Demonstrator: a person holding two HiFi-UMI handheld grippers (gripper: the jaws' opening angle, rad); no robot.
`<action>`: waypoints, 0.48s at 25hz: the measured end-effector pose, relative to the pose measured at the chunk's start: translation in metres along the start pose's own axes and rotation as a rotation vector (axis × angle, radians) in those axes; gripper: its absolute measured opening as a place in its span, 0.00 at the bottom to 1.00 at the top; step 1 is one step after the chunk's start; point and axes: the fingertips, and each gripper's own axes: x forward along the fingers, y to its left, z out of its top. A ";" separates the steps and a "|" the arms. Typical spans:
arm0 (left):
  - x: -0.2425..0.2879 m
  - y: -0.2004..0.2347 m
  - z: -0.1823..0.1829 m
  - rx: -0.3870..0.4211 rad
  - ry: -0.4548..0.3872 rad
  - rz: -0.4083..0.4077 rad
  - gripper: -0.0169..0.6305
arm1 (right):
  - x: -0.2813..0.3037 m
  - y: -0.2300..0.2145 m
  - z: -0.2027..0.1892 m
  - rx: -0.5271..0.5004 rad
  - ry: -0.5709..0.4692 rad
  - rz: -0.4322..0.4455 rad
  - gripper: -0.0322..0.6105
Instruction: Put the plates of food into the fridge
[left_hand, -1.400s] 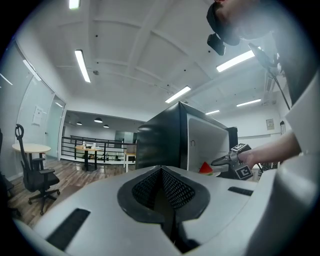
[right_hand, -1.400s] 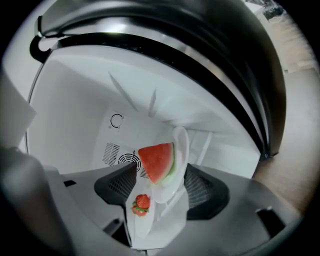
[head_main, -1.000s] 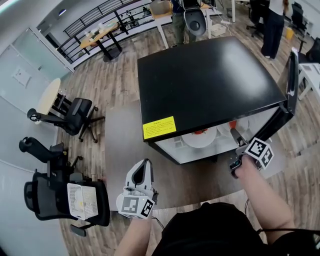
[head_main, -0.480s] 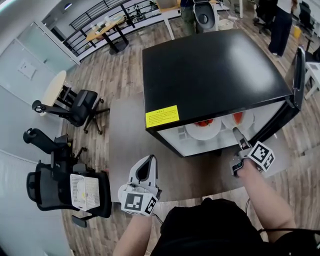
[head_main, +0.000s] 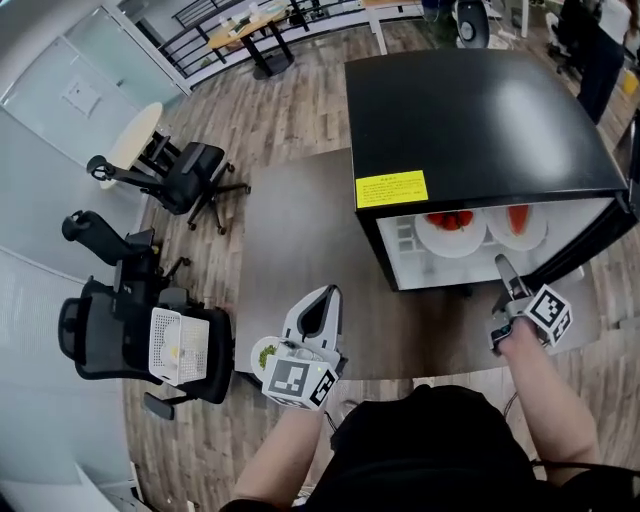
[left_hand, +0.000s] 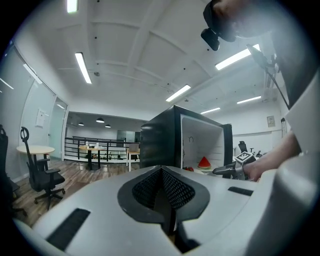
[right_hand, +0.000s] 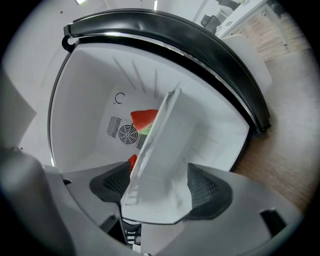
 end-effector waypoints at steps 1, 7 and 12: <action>-0.004 0.004 0.000 -0.002 0.002 0.001 0.03 | 0.001 0.002 -0.007 0.004 0.002 0.007 0.62; -0.036 0.036 -0.004 -0.018 0.009 0.038 0.03 | 0.008 0.020 -0.078 -0.030 0.101 0.040 0.62; -0.083 0.072 -0.003 -0.017 0.009 0.088 0.03 | 0.018 0.047 -0.148 -0.106 0.198 0.085 0.57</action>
